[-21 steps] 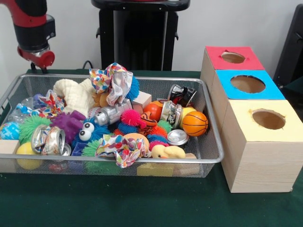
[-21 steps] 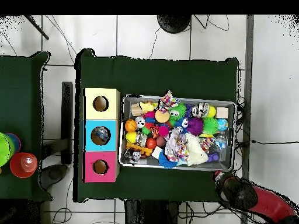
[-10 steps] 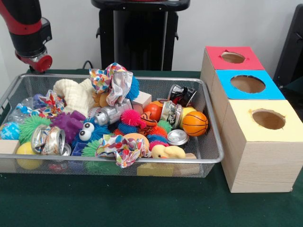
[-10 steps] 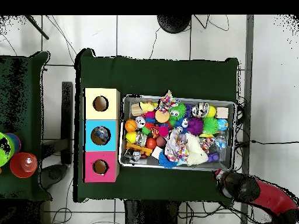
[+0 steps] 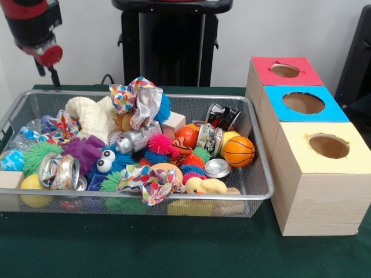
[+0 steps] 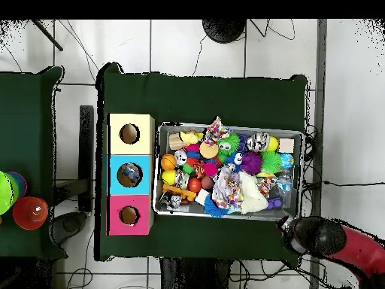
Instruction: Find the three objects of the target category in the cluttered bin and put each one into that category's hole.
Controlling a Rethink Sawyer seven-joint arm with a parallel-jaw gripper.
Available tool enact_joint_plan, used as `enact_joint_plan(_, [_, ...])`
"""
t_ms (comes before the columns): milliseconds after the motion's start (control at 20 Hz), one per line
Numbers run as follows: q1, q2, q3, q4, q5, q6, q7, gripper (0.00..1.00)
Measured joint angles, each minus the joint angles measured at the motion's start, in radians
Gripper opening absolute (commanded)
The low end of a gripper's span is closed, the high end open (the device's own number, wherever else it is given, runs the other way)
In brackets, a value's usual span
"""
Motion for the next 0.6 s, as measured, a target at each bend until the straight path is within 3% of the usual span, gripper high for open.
enact_joint_plan(350, [0.051, -0.190, -0.001, 0.044, 0.111, 0.088, 0.000, 1.00])
enact_joint_plan(600, [0.091, -0.282, -0.001, 0.035, 0.116, 0.083, 0.000, 1.00])
